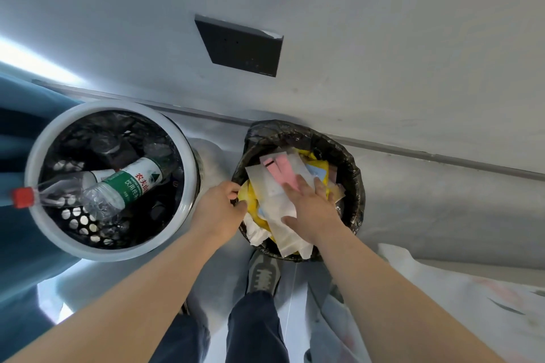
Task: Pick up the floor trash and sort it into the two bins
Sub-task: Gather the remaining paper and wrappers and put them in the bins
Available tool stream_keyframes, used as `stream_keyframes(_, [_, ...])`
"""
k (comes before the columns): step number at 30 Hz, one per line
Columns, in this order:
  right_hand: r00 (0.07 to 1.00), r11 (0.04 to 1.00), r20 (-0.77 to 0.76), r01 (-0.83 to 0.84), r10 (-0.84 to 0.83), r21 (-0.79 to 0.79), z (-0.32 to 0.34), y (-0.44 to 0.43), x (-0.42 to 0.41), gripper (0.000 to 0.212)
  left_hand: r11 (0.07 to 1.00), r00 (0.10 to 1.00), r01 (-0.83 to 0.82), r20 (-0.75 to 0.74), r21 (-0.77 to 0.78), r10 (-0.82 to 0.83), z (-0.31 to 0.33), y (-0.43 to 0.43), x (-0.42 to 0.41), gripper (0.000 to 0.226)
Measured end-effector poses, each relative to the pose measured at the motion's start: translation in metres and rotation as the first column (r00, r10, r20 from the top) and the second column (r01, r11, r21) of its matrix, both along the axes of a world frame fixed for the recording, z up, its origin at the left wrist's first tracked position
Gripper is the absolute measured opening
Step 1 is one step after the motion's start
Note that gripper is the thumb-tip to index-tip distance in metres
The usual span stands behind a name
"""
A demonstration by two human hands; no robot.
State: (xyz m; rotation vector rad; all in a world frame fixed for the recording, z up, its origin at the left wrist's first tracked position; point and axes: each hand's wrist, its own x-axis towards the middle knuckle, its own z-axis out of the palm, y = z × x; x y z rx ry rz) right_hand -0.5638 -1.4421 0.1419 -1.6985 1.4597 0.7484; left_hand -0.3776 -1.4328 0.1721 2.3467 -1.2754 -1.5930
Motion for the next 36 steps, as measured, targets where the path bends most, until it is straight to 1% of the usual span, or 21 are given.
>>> stream_keyframes(3, [0.999, 0.998, -0.035, 0.02, -0.018, 0.064, -0.007, 0.012, 0.0, 0.078, 0.998, 0.997, 0.065, -0.03, 0.01, -0.064, -0.002, 0.004, 0.004, 0.042])
stream_keyframes(6, [0.997, 0.992, -0.07, 0.051, -0.043, 0.114, -0.012, 0.016, 0.001, 0.077, 0.998, 0.998, 0.066, -0.017, 0.01, -0.066, -0.004, 0.005, 0.004, 0.045])
stream_keyframes(10, [0.992, 0.987, -0.084, 0.109, -0.099, 0.121, -0.015, 0.015, 0.004, 0.077, 0.996, 0.995, 0.093, -0.031, 0.008, -0.093, -0.004, 0.007, 0.005, 0.044])
stream_keyframes(13, [0.991, 0.99, -0.037, 0.133, -0.132, 0.035, -0.007, 0.01, 0.007, 0.072, 0.995, 0.994, 0.097, -0.052, 0.008, -0.096, -0.002, 0.008, 0.007, 0.04])
stream_keyframes(16, [0.997, 0.987, 0.01, 0.077, -0.076, -0.14, 0.012, 0.006, 0.011, 0.065, 0.996, 0.994, 0.092, -0.051, -0.007, -0.093, 0.005, 0.007, 0.008, 0.036])
stream_keyframes(20, [0.998, 0.973, 0.053, 0.027, -0.015, -0.231, 0.043, 0.007, 0.012, 0.058, 0.988, 0.989, 0.148, -0.022, -0.051, -0.149, 0.028, 0.001, 0.01, 0.034])
stream_keyframes(26, [0.997, 0.973, 0.059, -0.025, 0.04, -0.229, 0.107, 0.004, 0.015, 0.041, 0.939, 0.942, 0.334, 0.069, -0.082, -0.329, 0.089, -0.008, 0.023, 0.03])
stream_keyframes(30, [0.995, 0.972, 0.067, -0.052, 0.069, -0.228, 0.168, 0.0, 0.031, 0.037, 0.877, 0.874, 0.475, 0.159, -0.072, -0.46, 0.145, -0.007, 0.037, 0.021])
stream_keyframes(33, [0.993, 0.969, 0.081, -0.061, 0.083, -0.239, 0.225, -0.007, 0.049, 0.037, 0.82, 0.806, 0.571, 0.216, -0.034, -0.551, 0.198, -0.006, 0.051, 0.01])
stream_keyframes(34, [0.992, 0.967, 0.086, -0.064, 0.087, -0.246, 0.245, -0.009, 0.055, 0.037, 0.813, 0.797, 0.581, 0.224, -0.032, -0.561, 0.216, -0.005, 0.058, 0.01])
stream_keyframes(36, [0.992, 0.966, 0.101, -0.045, 0.073, -0.254, 0.287, -0.012, 0.069, 0.038, 0.832, 0.821, 0.551, 0.225, -0.069, -0.525, 0.253, -0.004, 0.072, 0.016])
